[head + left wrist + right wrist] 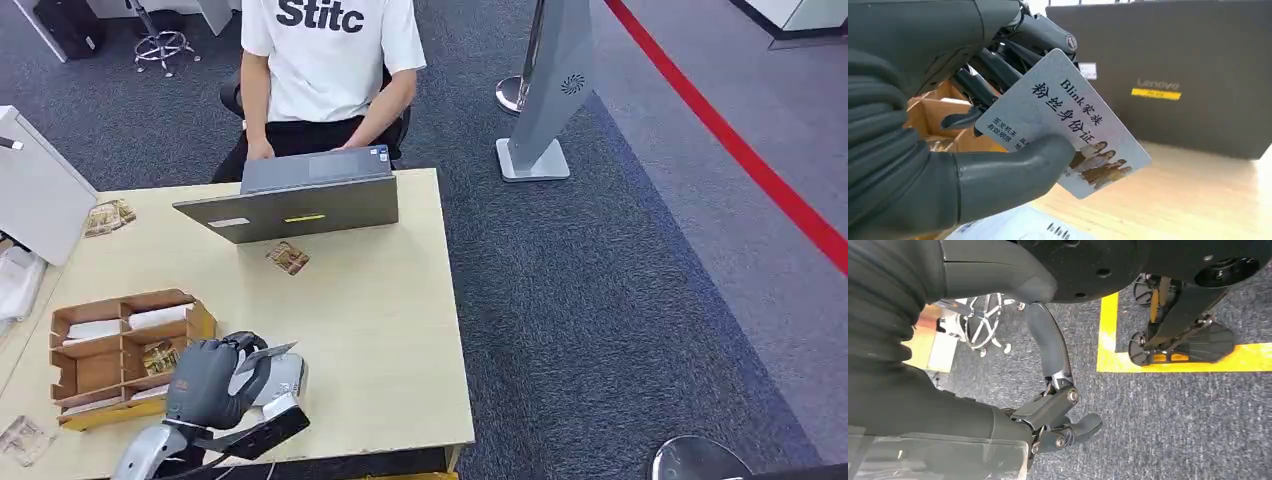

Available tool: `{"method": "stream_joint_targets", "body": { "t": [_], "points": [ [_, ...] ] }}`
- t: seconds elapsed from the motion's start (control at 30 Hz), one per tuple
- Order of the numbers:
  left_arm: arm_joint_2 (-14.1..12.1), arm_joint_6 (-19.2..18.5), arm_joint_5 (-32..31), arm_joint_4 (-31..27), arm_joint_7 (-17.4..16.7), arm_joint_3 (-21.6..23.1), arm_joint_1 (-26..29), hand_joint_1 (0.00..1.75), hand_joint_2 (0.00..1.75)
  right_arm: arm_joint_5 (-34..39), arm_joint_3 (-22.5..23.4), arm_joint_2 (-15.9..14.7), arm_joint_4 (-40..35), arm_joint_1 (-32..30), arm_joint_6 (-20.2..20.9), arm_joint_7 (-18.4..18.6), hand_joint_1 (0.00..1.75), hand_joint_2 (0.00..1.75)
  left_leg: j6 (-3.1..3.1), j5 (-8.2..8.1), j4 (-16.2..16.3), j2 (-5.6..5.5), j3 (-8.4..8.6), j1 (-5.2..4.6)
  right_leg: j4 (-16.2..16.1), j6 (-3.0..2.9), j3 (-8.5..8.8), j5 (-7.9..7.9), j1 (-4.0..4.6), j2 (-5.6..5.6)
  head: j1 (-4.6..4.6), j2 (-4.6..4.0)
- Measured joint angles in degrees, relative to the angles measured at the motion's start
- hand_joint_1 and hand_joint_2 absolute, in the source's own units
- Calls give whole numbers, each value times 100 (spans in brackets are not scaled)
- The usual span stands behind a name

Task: Pass the card to the sensor for recognition and then transmit it.

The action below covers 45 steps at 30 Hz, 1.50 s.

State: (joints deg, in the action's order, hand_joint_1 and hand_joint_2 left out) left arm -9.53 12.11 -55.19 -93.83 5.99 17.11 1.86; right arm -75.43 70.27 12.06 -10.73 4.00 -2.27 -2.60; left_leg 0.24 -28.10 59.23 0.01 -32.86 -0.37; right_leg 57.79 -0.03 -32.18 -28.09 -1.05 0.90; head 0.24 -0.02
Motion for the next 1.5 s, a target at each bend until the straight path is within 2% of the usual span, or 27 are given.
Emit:
{"method": "stream_joint_targets", "body": {
  "t": [0.13,0.23,0.57,0.9,1.1,1.4,1.5],
  "points": [
    [9,-46,-297,326,-269,-28,-47,175,175,-9,-4,0,0,0,2,55,0,175,0,0,0,0,1,0,0,0,0,0,0,0,0,0],
    [11,-46,-352,570,-327,-77,-115,175,175,-22,-4,0,0,1,11,57,0,175,-1,1,0,0,1,0,0,0,0,0,0,-1,0,0],
    [79,-116,-570,1184,-482,-146,-401,175,175,-85,-37,0,0,2,15,63,0,175,-1,1,0,-7,2,0,1,0,4,0,0,-7,0,2],
    [149,-175,-640,1479,-498,-195,-600,175,175,-83,-48,0,0,2,26,76,0,175,6,8,-1,-24,13,0,1,0,21,0,0,-29,0,2],
    [144,195,-612,1372,-380,-210,-714,175,175,-52,-48,0,0,-1,-13,70,0,175,-2,20,0,-26,9,4,1,-2,16,7,4,-29,2,0],
    [-43,108,-577,617,-393,-210,-1403,175,175,5,-48,0,0,1,-35,24,0,175,-1,23,1,-39,3,4,2,-3,13,8,5,-40,2,0],
    [-171,-77,-697,415,-459,-210,-1806,175,175,0,-52,0,0,5,-33,22,0,175,-2,24,1,-41,2,5,2,-4,14,9,5,-42,2,2]
  ]
}}
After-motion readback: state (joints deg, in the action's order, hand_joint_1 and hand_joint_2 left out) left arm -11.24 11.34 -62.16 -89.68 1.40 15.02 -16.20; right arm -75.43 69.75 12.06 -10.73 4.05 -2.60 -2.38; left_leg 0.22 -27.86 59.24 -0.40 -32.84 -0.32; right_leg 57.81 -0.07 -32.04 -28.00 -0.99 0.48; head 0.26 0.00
